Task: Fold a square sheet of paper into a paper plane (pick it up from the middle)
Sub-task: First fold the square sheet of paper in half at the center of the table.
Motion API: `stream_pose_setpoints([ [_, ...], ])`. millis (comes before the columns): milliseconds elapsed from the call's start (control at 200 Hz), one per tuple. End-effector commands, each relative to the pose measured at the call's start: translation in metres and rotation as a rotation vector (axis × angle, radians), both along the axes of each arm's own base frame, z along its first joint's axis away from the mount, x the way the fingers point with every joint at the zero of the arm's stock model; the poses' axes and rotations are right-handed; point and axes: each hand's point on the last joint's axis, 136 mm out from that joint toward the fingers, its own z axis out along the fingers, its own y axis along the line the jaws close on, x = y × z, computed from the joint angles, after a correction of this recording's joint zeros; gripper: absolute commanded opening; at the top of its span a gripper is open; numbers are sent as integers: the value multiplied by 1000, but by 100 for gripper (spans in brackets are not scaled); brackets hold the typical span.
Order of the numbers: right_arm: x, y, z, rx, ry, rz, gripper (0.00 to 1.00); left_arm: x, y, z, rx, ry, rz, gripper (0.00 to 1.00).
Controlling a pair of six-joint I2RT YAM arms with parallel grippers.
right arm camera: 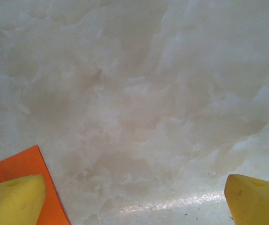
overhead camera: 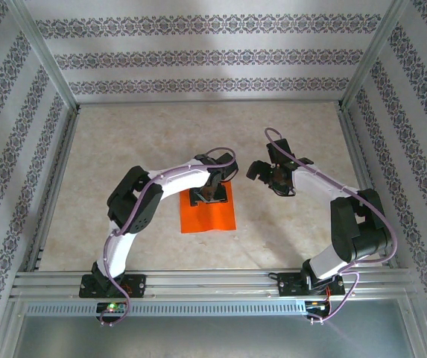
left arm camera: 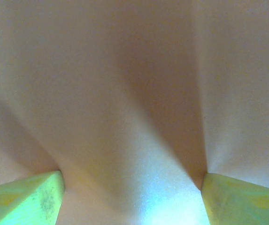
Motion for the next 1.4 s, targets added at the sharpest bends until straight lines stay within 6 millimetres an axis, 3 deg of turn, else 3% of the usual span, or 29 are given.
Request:
stream_pose_setpoints([
  [0,1,-2,-1,9,1,-8,98,-22,20,-27,72,91,15,73],
  [165,2,-1,1,18,-8,-9,98,-8,13,-4,-30,16,5,57],
  [420,6,6,16,133,-71,-21,98,7,-24,55,-423,-74,-146,37],
  [645,3,-1,30,223,-136,-41,98,37,-33,120,-762,-195,-99,34],
  [745,4,0,37,248,-167,-18,98,48,-29,137,-842,-236,-96,34],
  [849,5,4,42,275,-193,9,98,54,-15,129,-851,-236,-82,34],
  [964,7,15,43,332,-205,46,98,58,-1,107,-821,-207,-75,34],
  [1394,3,66,25,409,-156,201,89,56,15,42,-711,-107,-181,36],
])
